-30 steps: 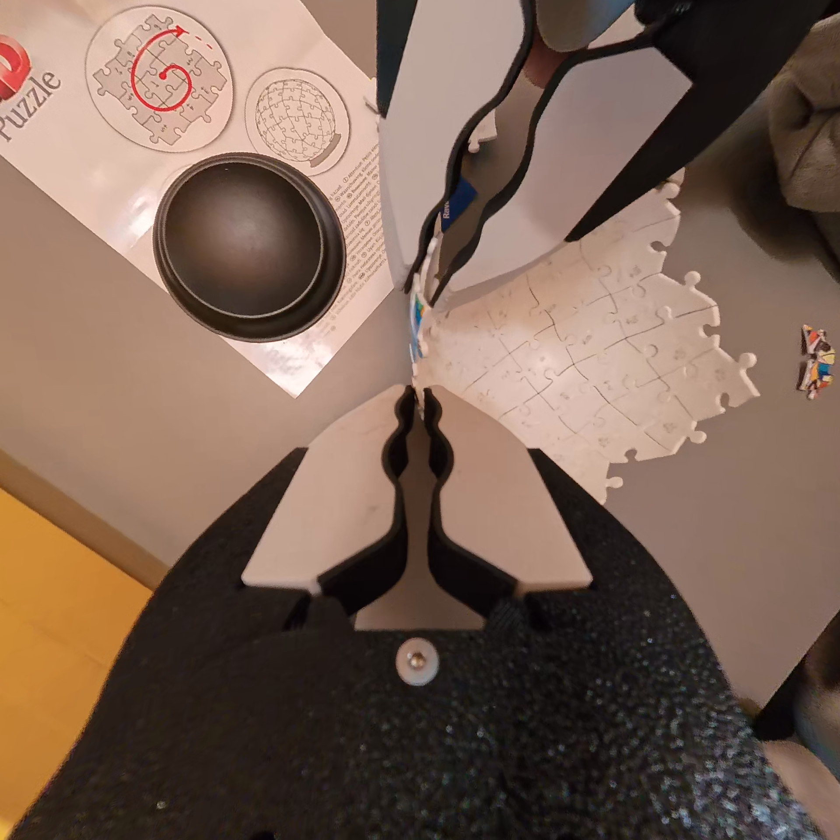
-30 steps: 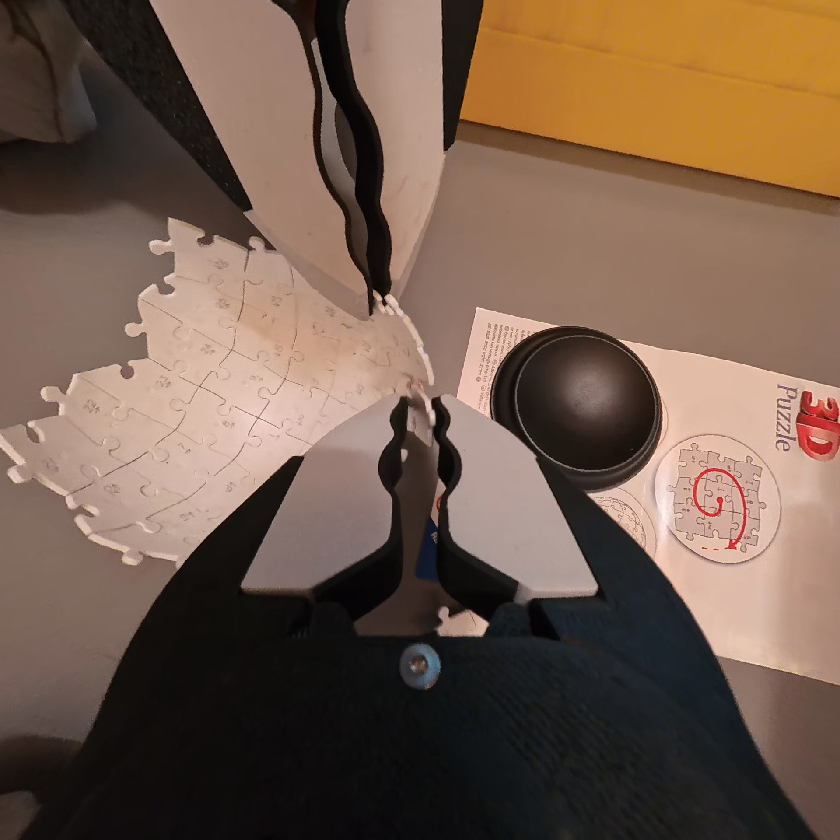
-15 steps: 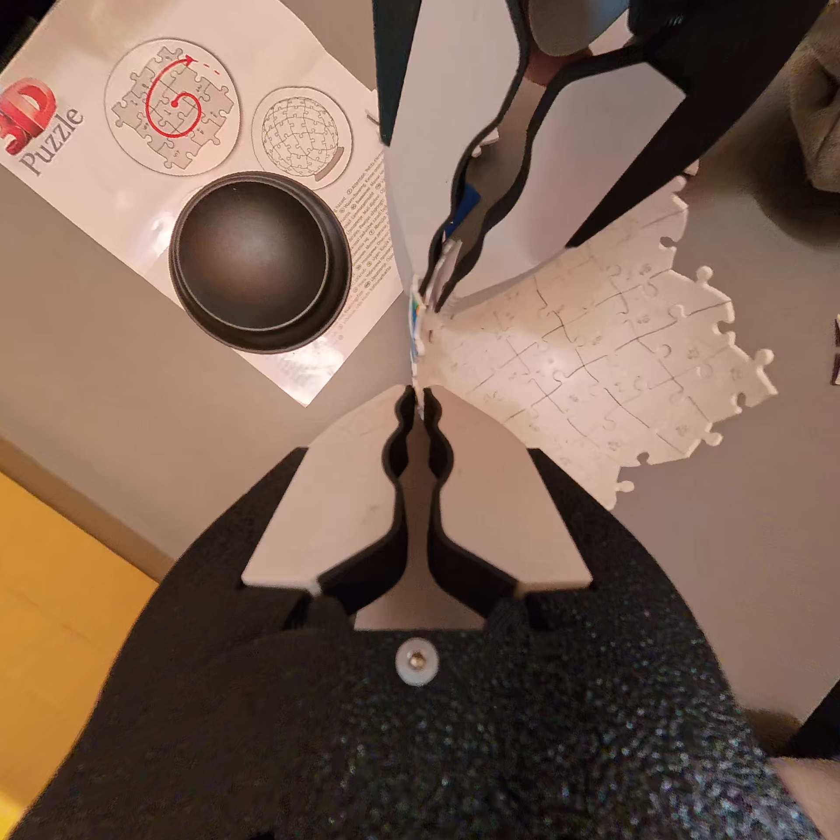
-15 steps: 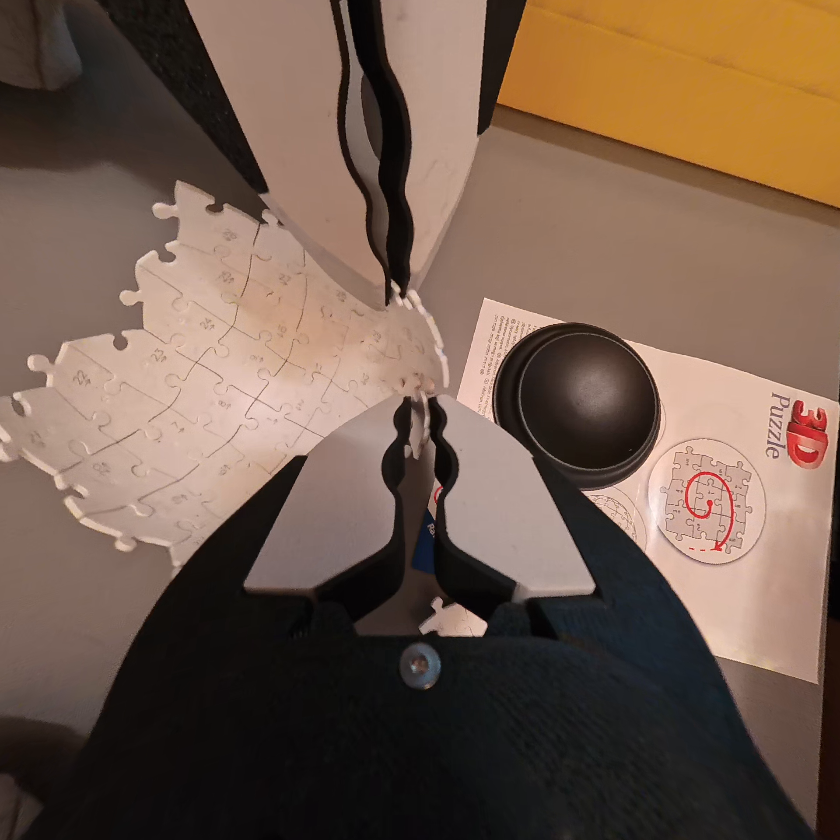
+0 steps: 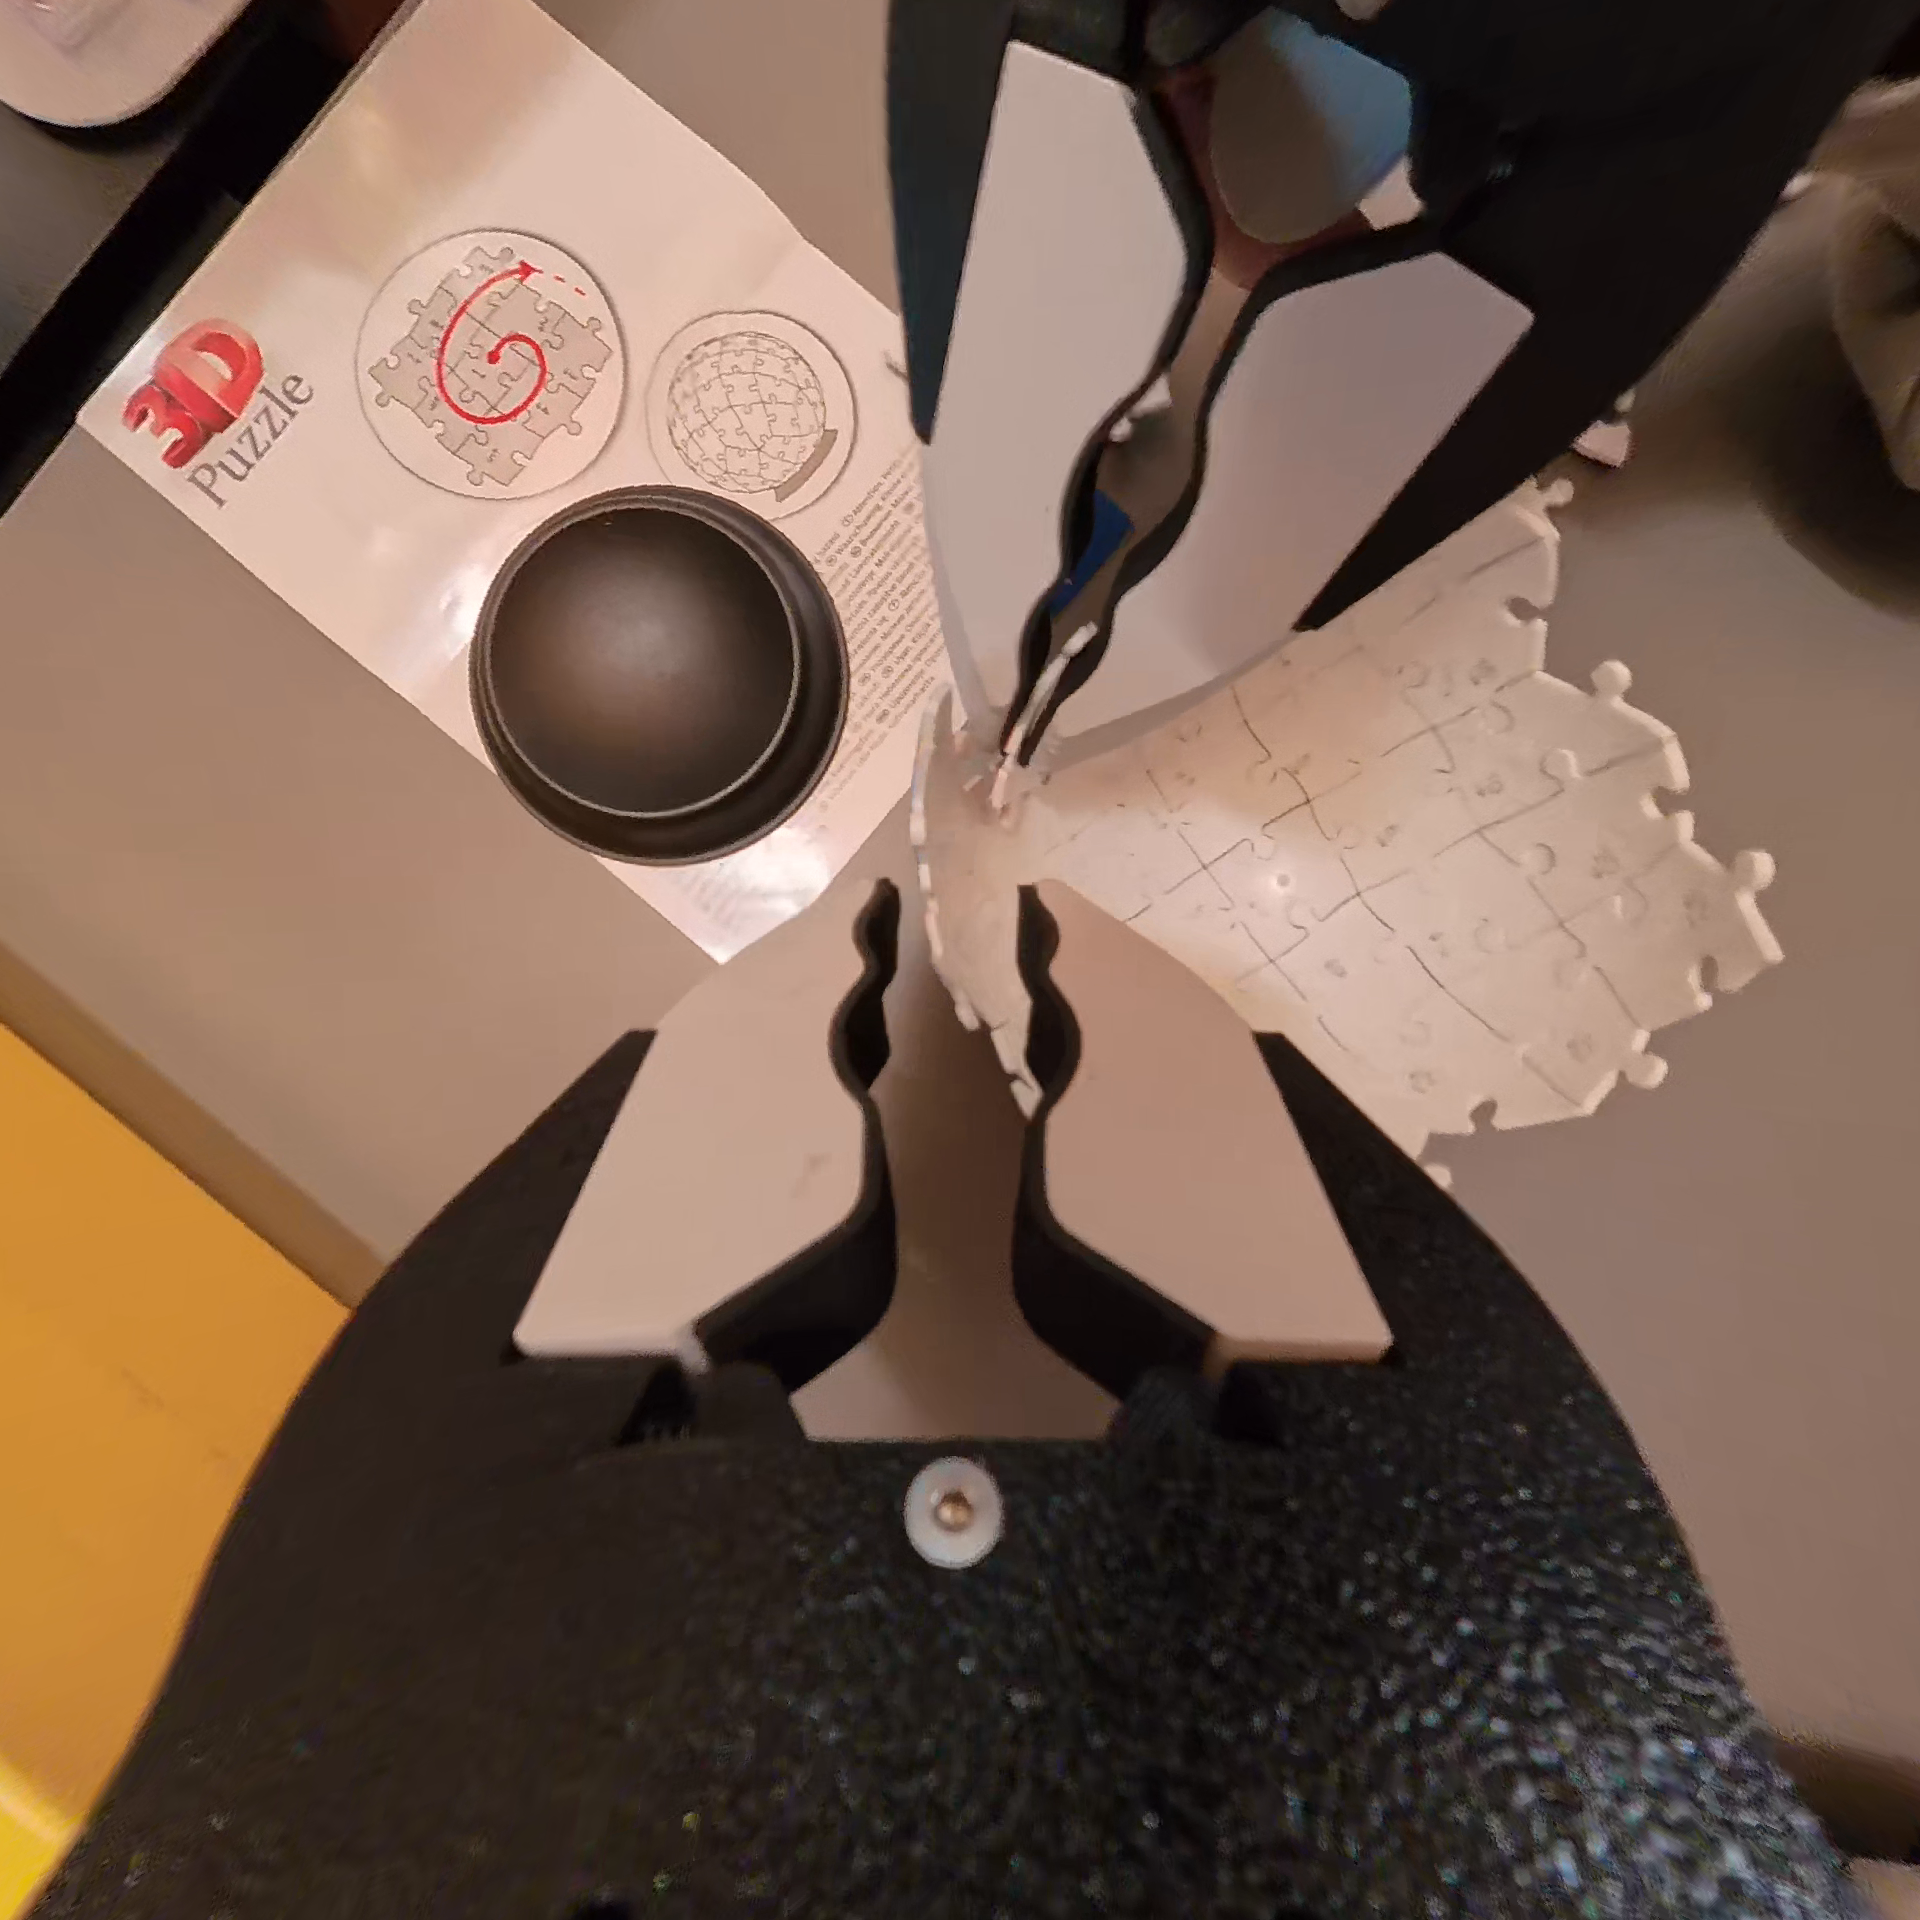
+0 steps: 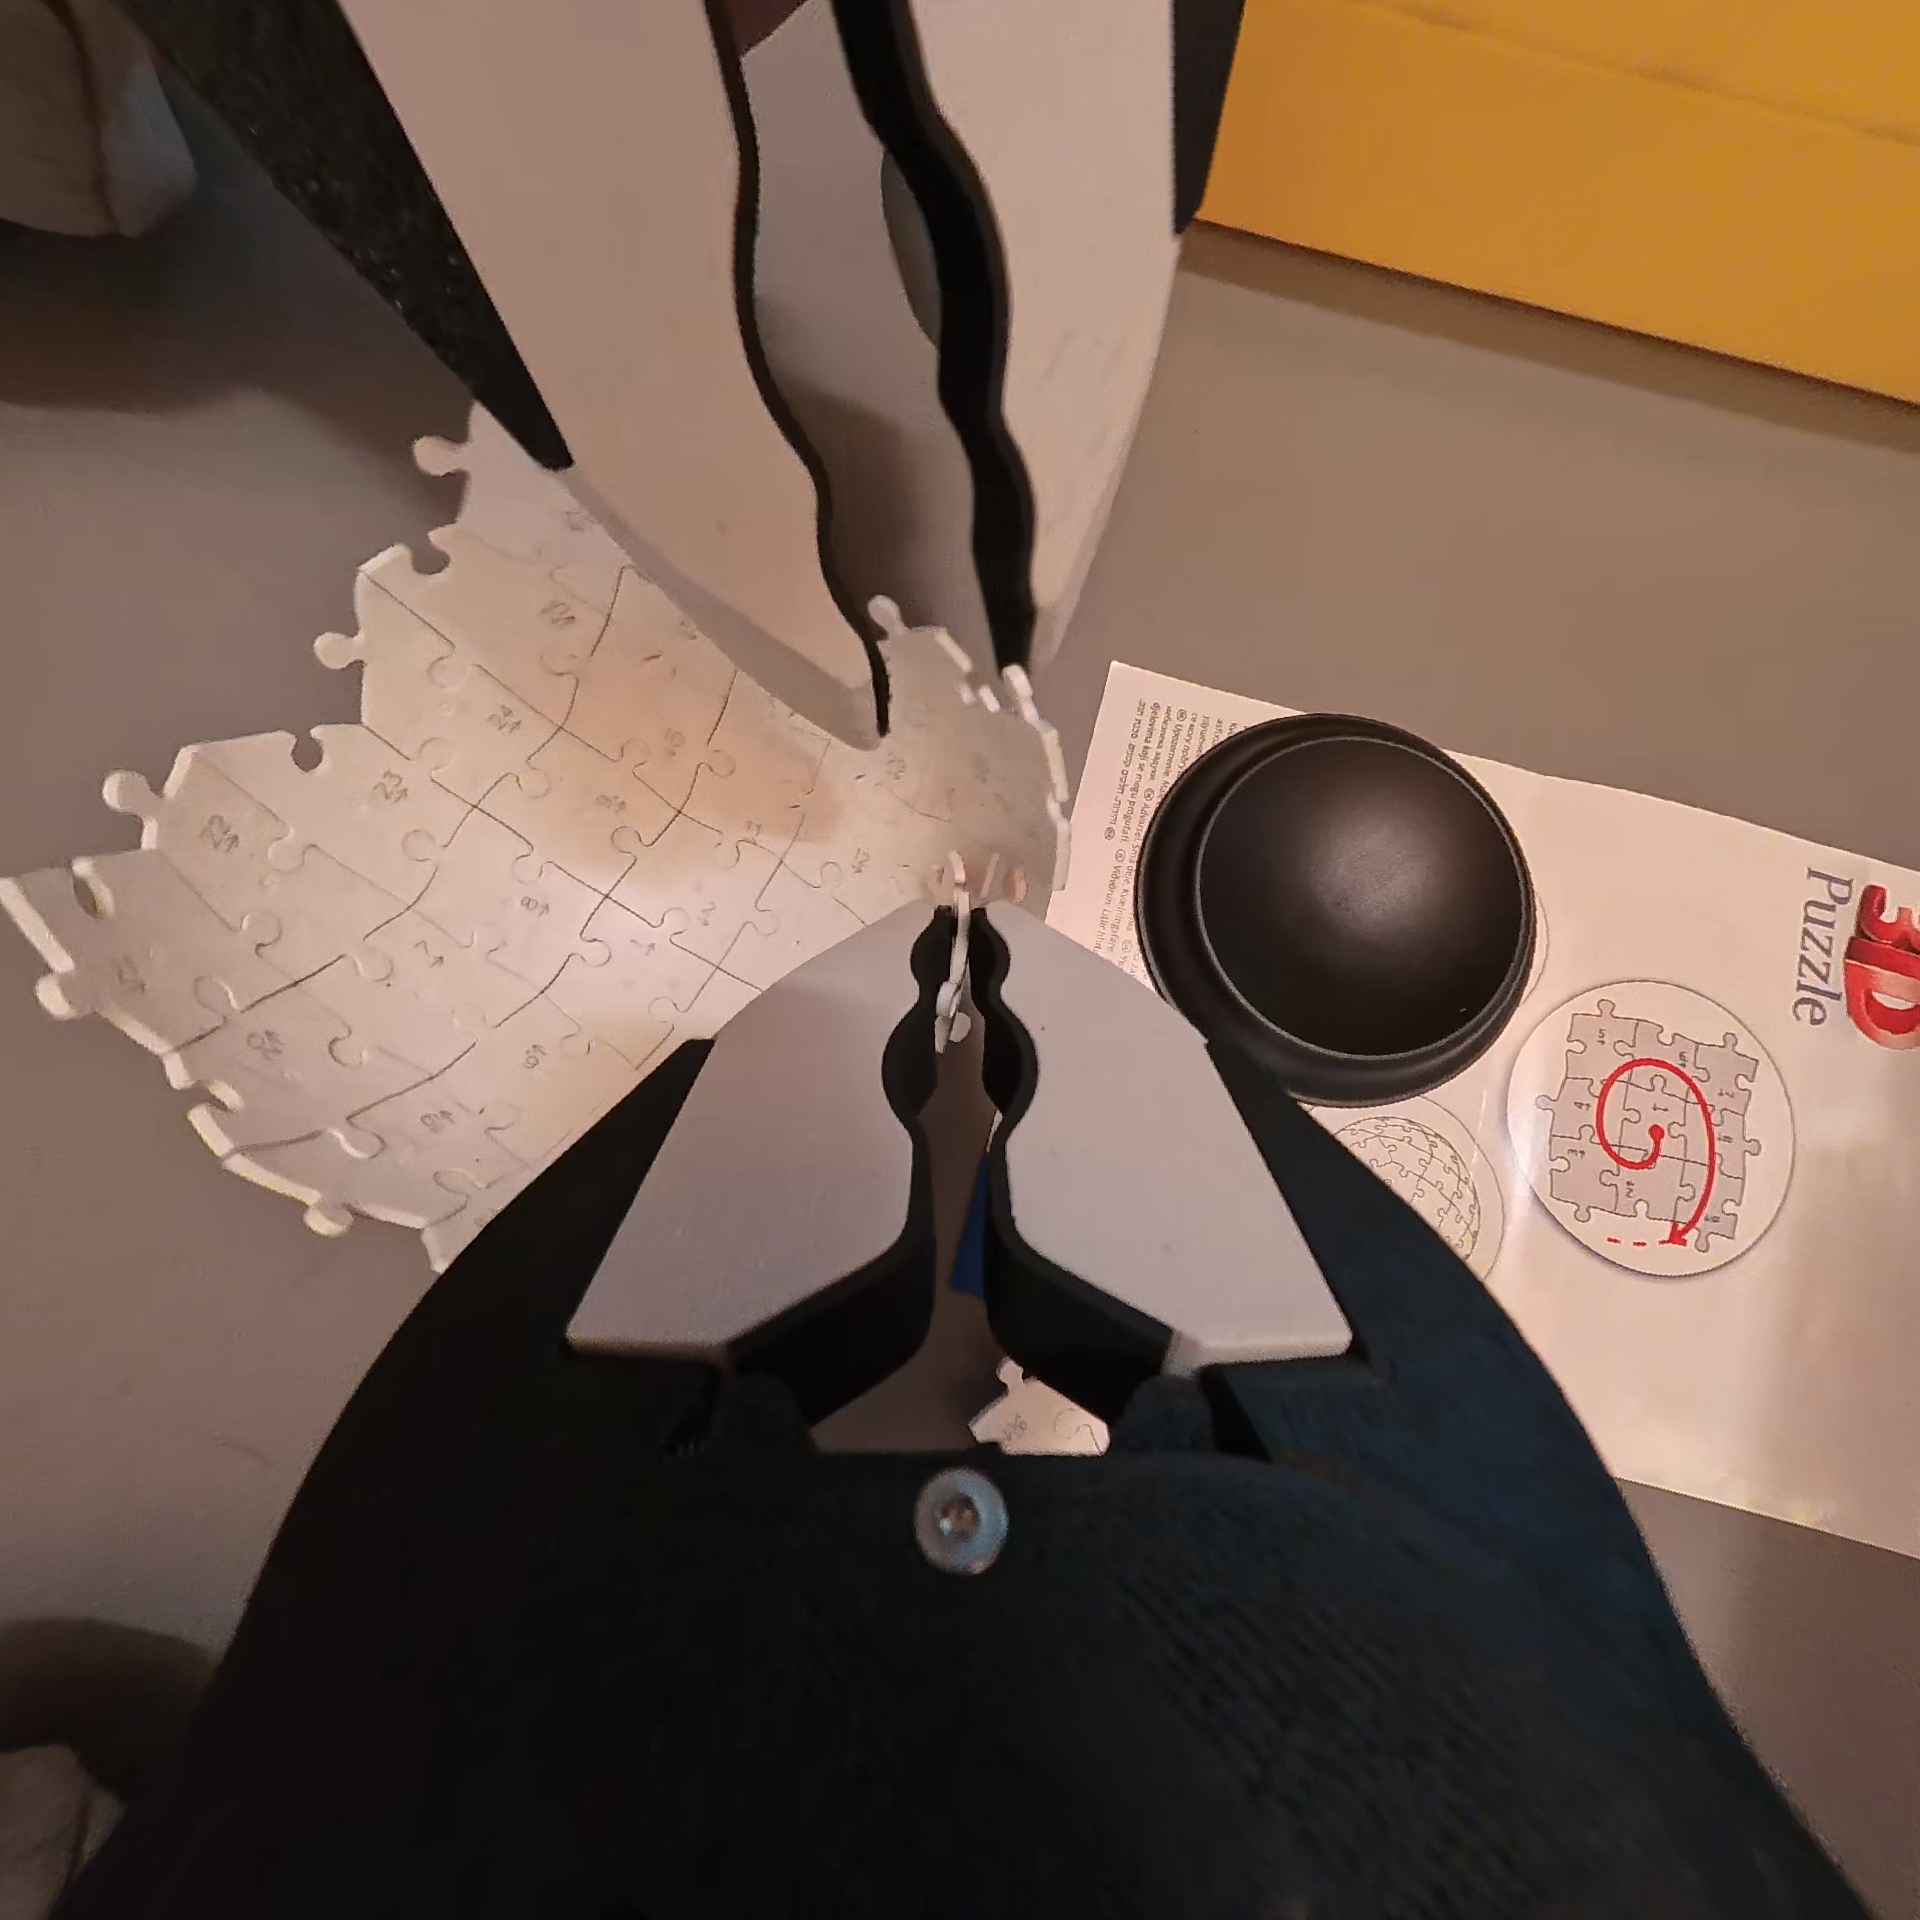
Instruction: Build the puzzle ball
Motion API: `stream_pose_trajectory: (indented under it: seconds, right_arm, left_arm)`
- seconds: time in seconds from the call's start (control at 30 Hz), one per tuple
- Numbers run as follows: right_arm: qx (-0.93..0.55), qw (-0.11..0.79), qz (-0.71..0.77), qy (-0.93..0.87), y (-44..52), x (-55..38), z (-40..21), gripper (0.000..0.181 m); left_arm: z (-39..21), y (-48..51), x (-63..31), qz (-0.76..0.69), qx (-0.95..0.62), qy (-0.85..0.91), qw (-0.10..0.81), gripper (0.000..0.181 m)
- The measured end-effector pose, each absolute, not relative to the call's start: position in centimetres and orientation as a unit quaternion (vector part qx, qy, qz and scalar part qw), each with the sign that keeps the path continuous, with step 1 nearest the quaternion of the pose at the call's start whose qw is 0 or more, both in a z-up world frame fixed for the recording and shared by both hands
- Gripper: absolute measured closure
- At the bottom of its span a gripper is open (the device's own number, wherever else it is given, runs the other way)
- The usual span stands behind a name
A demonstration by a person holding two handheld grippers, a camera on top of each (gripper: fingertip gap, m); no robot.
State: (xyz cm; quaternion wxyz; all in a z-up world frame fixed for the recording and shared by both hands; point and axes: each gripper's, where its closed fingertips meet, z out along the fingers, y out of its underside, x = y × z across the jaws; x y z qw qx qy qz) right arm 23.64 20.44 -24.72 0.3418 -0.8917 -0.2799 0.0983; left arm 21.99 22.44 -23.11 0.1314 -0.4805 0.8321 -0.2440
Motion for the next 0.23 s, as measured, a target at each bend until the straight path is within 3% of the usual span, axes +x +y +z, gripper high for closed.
stream_pose_trajectory:
  seconds: [0.17,0.23]
  right_arm:
    - [-0.893,0.34,0.099,-0.277,20.42,23.68,-24.76,0.178]
    - [-0.894,0.337,0.098,-0.277,20.38,23.74,-24.82,0.178]
  left_arm:
    - [-23.07,22.63,23.14,-0.269,-0.506,0.808,0.138,0.158]
    - [-23.42,22.45,23.18,-0.274,-0.505,0.808,0.128,0.166]
